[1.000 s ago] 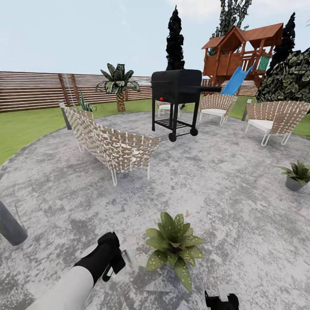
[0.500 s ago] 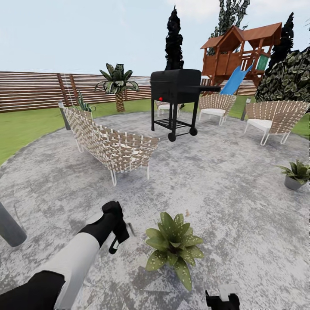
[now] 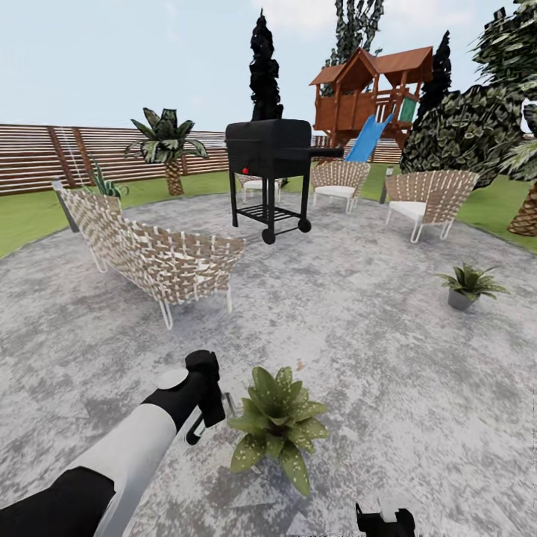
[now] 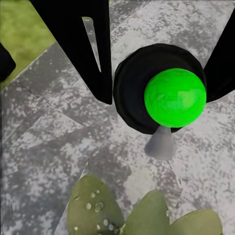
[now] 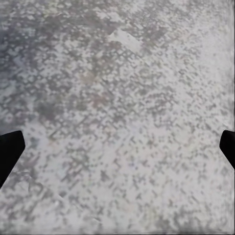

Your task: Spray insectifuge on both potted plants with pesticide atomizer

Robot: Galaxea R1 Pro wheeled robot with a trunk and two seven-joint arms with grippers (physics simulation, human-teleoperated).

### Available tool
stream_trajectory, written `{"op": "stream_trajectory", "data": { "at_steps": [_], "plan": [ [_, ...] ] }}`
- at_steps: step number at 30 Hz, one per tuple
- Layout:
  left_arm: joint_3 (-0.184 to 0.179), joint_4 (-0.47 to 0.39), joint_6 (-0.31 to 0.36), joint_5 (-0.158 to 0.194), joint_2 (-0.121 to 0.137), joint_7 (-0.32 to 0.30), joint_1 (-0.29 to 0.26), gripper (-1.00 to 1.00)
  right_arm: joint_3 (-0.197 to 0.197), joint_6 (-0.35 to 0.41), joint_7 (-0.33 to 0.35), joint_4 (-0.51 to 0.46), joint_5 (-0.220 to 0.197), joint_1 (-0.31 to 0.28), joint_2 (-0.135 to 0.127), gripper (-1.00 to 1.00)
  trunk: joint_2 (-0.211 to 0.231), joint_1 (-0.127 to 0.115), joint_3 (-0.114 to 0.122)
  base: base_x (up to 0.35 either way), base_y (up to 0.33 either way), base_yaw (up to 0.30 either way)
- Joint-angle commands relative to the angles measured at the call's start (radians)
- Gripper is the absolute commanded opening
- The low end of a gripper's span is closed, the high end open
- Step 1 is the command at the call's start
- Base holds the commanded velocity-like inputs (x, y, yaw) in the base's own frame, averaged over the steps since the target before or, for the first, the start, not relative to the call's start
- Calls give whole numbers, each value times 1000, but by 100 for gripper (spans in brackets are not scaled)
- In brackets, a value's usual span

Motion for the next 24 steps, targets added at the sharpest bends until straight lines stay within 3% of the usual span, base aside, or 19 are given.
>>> {"op": "stream_trajectory", "data": {
  "at_steps": [1, 8, 16, 24],
  "plan": [
    [-1, -2, 7, -2, 0, -8, -1, -100, 8, -2, -5, 1, -5, -1, 0, 100, 0, 0, -1, 0, 0, -280],
    [-1, -3, 8, 2, 0, -8, -2, -100, 8, -2, -4, 1, -5, -1, 0, 100, 0, 0, -1, -30, 27, -280],
    [1, -3, 11, 2, -2, -8, 1, -100, 8, -2, -4, 1, -5, -1, 0, 100, 0, 0, -1, -116, 248, -274],
    [2, -3, 11, 2, -5, -8, 2, -100, 8, -2, -4, 1, -5, -1, 0, 100, 0, 0, -1, 179, 276, -33]
  ]
}}
